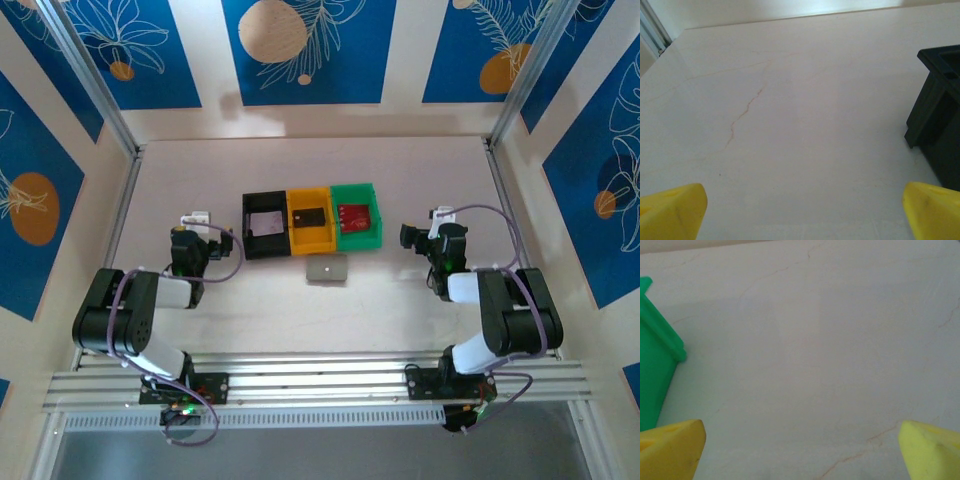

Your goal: Take the credit cards out of the card holder

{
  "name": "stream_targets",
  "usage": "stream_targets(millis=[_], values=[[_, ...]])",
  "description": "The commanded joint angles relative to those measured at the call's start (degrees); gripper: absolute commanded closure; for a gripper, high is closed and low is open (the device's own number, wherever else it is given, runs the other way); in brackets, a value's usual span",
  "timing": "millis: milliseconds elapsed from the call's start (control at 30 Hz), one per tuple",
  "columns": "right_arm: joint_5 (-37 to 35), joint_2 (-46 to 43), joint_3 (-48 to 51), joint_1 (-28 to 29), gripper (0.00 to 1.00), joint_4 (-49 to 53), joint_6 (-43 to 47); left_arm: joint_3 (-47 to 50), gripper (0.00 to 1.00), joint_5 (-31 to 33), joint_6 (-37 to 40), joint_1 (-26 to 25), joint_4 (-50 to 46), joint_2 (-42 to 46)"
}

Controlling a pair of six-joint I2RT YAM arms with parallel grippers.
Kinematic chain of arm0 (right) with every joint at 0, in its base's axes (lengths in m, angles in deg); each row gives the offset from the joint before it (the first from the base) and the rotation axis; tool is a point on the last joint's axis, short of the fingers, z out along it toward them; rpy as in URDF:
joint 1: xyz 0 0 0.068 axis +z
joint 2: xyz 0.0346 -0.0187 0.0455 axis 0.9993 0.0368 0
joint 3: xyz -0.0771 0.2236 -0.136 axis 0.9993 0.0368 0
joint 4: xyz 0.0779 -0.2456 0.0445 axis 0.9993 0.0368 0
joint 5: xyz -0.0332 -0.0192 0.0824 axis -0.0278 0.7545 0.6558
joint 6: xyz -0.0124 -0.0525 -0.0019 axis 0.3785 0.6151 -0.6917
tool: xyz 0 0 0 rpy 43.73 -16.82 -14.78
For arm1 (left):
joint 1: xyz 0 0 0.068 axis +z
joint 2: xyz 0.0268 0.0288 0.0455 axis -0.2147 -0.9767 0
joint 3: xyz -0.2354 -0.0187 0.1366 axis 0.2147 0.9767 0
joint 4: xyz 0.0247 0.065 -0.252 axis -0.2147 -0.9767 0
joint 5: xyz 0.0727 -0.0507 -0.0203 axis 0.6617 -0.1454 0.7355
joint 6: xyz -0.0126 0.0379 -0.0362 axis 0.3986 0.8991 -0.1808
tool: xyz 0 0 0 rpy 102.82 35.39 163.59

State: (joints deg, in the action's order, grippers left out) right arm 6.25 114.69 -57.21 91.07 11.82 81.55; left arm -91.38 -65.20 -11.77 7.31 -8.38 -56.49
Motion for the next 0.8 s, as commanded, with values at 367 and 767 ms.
stream_targets(millis=[367,767], values=[[15.14,-23.87,-13.46,1.18,0.01,32.82,-37.35,-11.77,0.0,11.55,-38.14,0.28,-47.19,33.96],[-2.9,-16.87,-19.95,32.69,0.15,55.65,-33.84,-17.57,0.0,-10.5,-36.06,-1.33,-67.1,35.87]])
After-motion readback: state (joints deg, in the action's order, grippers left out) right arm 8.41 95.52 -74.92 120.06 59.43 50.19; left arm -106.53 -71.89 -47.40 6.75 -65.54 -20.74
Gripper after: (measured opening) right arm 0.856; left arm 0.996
